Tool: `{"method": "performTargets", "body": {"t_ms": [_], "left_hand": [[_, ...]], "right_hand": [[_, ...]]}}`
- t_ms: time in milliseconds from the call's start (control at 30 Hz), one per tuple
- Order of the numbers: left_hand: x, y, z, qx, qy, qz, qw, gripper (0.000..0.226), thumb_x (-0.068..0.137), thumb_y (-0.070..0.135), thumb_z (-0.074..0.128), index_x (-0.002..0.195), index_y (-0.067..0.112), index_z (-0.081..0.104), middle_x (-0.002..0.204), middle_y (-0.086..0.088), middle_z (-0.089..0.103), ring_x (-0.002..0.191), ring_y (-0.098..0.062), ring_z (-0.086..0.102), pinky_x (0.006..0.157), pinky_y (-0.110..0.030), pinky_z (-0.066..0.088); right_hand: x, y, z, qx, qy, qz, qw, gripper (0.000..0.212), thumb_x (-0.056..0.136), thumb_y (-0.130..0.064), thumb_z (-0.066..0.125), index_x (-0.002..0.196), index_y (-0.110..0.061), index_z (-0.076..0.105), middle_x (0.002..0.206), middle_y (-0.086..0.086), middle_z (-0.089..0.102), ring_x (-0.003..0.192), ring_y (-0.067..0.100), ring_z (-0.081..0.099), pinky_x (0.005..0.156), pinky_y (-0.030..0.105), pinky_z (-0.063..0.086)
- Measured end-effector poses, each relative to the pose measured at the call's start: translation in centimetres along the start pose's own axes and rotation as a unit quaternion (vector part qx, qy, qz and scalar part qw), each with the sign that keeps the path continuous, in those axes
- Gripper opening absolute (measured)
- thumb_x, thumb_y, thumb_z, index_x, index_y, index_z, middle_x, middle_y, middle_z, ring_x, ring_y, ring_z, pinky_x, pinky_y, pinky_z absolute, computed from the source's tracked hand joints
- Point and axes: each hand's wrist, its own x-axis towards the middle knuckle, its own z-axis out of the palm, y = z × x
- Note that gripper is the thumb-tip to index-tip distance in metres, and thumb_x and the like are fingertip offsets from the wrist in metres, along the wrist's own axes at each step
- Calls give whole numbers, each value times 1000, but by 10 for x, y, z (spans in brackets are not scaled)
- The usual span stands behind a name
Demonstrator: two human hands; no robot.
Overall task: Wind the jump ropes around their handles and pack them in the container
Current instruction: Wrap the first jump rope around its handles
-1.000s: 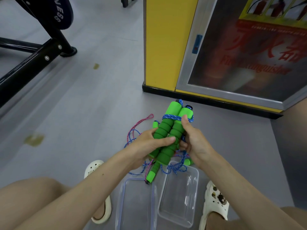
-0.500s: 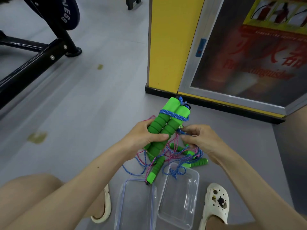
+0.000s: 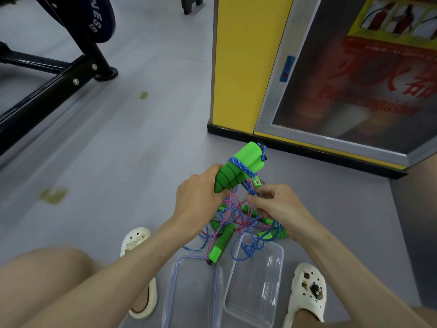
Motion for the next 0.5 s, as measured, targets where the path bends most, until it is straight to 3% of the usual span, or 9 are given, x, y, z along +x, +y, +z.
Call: {"method": "performTargets", "body": {"t_ms": [100, 200, 267, 367, 433, 500], "left_hand": [[-2, -2, 2, 39, 30, 27, 998, 40, 89, 40, 61, 126, 31, 48, 94, 0, 70, 87, -28, 63, 66, -33, 43], [-1, -5, 4, 65, 49, 33, 996, 39, 91, 38, 60, 127, 29, 47, 92, -1, 69, 86, -30, 63, 62, -31, 36], [-3, -7, 4, 89, 66, 49, 993, 39, 91, 37, 59, 127, 28, 46, 91, -2, 68, 83, -30, 63, 60, -30, 33], [-3, -6, 2, 121, 84, 77, 986, 40, 89, 35, 62, 126, 24, 49, 84, -2, 65, 73, -29, 62, 54, -29, 29], [-3, -6, 1, 156, 92, 96, 979, 46, 77, 26, 77, 117, 19, 58, 71, -2, 62, 58, -28, 59, 44, -24, 18], [-2, -4, 0, 211, 90, 116, 966, 56, 54, 12, 88, 105, 14, 66, 57, -2, 57, 43, -25, 52, 46, -16, 3]], "right_hand": [[1, -1, 2, -30, 16, -18, 999, 29, 82, -15, 71, 89, 12, 64, 66, 13, 48, 57, 16, 40, 54, 25, 32], [0, -2, 5, -51, 25, -6, 998, 35, 87, -21, 66, 93, 13, 64, 83, 31, 60, 69, 34, 52, 65, 37, 43], [-2, -3, 6, 29, 30, 31, 999, 30, 90, -17, 62, 96, 13, 65, 90, 34, 62, 79, 45, 55, 78, 44, 49], [-1, -5, 8, 268, 7, 107, 957, 14, 92, -6, 57, 91, 6, 64, 63, 13, 60, 51, 18, 56, 61, 31, 55], [-1, -6, 9, 306, -3, 118, 945, 11, 94, -5, 54, 88, 2, 61, 55, 8, 61, 42, 10, 52, 49, 25, 55], [-2, -9, 10, 279, -30, 116, 953, 14, 96, -8, 50, 95, 3, 60, 54, 7, 60, 39, 8, 46, 41, 21, 46]]}}
